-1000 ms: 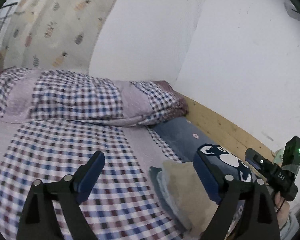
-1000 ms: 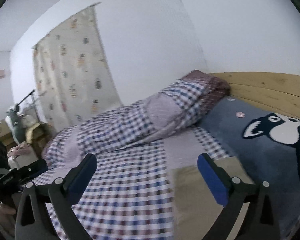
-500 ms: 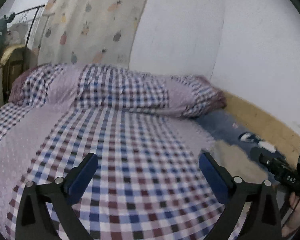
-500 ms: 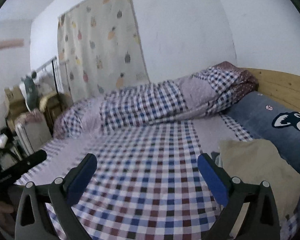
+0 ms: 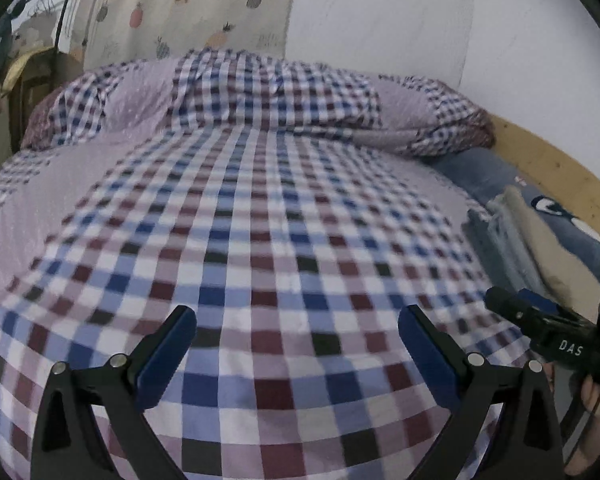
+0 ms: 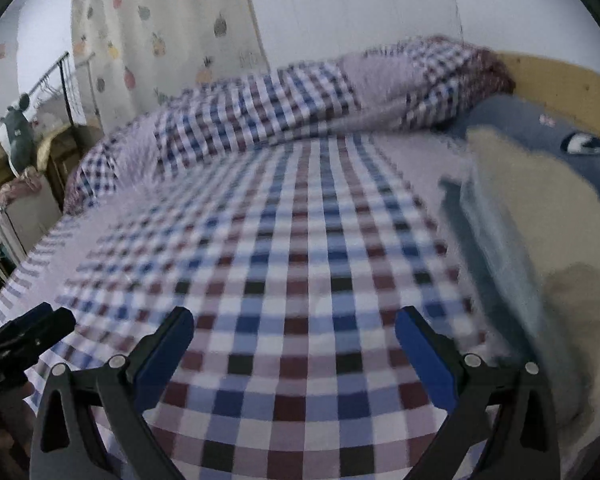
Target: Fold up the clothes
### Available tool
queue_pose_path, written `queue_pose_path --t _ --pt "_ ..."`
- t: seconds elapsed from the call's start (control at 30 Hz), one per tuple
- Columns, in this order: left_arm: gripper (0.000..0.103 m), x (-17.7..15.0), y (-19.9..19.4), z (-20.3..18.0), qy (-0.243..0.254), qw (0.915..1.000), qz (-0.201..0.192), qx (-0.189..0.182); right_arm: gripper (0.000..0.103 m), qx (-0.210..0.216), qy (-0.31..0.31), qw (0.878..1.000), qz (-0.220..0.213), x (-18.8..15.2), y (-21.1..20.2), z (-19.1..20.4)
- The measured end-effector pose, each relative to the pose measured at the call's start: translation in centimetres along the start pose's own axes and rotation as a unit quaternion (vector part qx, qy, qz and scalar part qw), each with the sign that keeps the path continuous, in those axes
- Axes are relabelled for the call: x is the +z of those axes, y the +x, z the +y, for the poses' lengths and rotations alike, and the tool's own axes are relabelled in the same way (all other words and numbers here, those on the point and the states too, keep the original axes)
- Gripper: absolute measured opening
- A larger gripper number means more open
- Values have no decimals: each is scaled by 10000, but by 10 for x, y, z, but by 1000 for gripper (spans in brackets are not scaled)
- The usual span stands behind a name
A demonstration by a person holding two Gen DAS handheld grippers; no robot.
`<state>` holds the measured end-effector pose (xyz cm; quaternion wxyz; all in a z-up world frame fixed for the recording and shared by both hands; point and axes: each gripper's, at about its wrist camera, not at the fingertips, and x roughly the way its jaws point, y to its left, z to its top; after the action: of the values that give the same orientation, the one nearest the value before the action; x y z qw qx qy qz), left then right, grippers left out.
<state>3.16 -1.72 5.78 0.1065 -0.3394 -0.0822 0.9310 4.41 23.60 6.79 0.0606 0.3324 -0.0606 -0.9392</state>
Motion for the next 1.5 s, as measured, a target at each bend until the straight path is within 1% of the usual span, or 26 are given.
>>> queue_pose_path --t 0.07,0.17,0.27,0.4,0.63,0.73,0.87,1.0,1.23,1.5 --pt "102 -3 7 2 -129 9999 78 41 103 20 33 9997 231 -8 16 -1" --pt "102 -7 12 -4 69 9998 41 204 103 2 21 9993 363 -14 29 0" --pt "102 -10 20 -11 334 9988 76 341 103 -45 -27 9991 410 -18 37 2" --pt "102 -13 31 -11 343 9983 243 396 103 -82 -109 9986 512 -23 46 5" --pt "102 -19 47 1 125 9971 574 493 103 -106 -231 9971 722 -25 59 9" --pt "102 -21 52 -2 189 9960 647 595 103 -120 -263 9966 776 -26 61 10" --pt "102 -23 60 -10 430 9932 714 811 103 -148 -402 9954 861 -31 66 14" --pt "102 -23 63 -7 380 9935 761 751 103 -178 -464 9943 946 -35 72 15" --pt "103 -25 67 -6 460 9919 835 841 103 -182 -467 9930 1067 -38 79 14" --pt "103 -28 67 -8 540 9912 809 896 103 -185 -454 9922 1147 -40 85 14"
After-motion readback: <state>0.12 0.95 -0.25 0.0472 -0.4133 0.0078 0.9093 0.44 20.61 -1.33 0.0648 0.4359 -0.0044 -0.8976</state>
